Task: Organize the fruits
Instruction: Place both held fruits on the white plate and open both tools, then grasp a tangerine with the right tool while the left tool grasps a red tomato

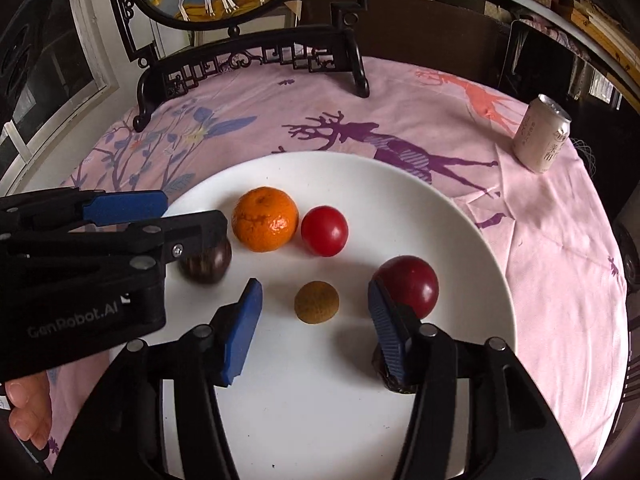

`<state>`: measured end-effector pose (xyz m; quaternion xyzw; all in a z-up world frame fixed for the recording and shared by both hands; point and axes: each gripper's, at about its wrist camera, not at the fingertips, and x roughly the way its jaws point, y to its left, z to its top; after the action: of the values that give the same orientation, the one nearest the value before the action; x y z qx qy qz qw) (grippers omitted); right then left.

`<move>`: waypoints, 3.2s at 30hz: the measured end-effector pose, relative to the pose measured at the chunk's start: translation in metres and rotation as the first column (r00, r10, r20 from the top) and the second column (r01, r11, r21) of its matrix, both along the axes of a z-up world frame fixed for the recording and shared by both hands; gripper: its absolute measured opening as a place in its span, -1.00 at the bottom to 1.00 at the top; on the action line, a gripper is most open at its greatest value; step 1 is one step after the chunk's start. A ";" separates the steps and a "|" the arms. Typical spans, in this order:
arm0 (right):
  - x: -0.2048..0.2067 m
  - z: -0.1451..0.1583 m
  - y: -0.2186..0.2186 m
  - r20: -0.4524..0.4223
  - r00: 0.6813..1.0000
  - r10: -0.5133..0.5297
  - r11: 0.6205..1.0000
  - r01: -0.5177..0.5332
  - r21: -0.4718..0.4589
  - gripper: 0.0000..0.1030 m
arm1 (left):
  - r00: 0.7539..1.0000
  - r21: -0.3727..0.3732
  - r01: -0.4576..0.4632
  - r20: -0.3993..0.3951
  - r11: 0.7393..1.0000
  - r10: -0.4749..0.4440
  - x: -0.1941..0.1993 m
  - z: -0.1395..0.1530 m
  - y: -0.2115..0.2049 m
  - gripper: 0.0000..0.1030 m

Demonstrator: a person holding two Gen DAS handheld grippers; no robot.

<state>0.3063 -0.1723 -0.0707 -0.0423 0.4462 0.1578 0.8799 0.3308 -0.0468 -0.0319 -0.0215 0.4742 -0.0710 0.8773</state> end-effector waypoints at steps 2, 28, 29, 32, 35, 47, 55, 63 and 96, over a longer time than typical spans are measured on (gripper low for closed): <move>-0.009 0.010 -0.003 0.014 1.000 0.006 1.000 -0.006 -0.020 0.08 | 1.000 -0.008 0.009 0.028 1.000 -0.009 -0.012 0.013 0.005 0.14; -0.246 0.035 -0.001 0.048 0.995 -0.092 0.995 0.090 0.036 0.39 | 0.972 0.023 -0.094 0.217 0.995 0.087 -0.267 0.013 0.078 0.79; -0.250 0.028 0.004 0.028 0.997 -0.072 0.996 0.071 0.045 0.39 | 0.973 0.031 -0.102 0.212 0.994 0.093 -0.268 0.010 0.081 0.79; -0.260 0.009 0.023 -0.028 0.999 0.022 0.997 -0.020 0.078 0.39 | 0.977 0.036 -0.107 0.188 0.994 0.099 -0.271 0.001 0.090 0.79; -0.265 -0.003 0.039 -0.064 0.994 0.094 0.990 -0.086 0.112 0.37 | 0.978 0.043 -0.128 0.170 0.991 0.119 -0.273 -0.006 0.098 0.79; -0.248 -0.028 0.049 -0.102 0.993 0.056 0.997 -0.051 0.052 -0.12 | 0.979 0.011 -0.127 0.165 0.992 0.124 -0.284 -0.007 0.116 0.79; -0.245 -0.023 0.037 -0.092 0.996 0.019 0.997 -0.012 0.079 -0.21 | 0.989 0.041 -0.061 0.136 0.997 0.055 -0.290 -0.013 0.096 0.79; -0.263 -0.017 -0.012 -0.076 0.992 -0.096 0.990 0.103 0.099 -0.20 | 0.994 0.029 0.084 0.065 0.996 -0.086 -0.287 -0.030 0.044 0.78; -0.278 -0.002 -0.019 -0.044 0.994 -0.098 0.984 0.104 0.146 -0.20 | 0.996 -0.005 0.068 0.063 0.998 -0.068 -0.285 -0.025 0.034 -0.39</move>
<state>0.0282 -0.1910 -0.0725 0.0488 0.4509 0.1464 0.8791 0.0463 -0.0132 -0.0565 -0.0062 0.4465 -0.1033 0.8888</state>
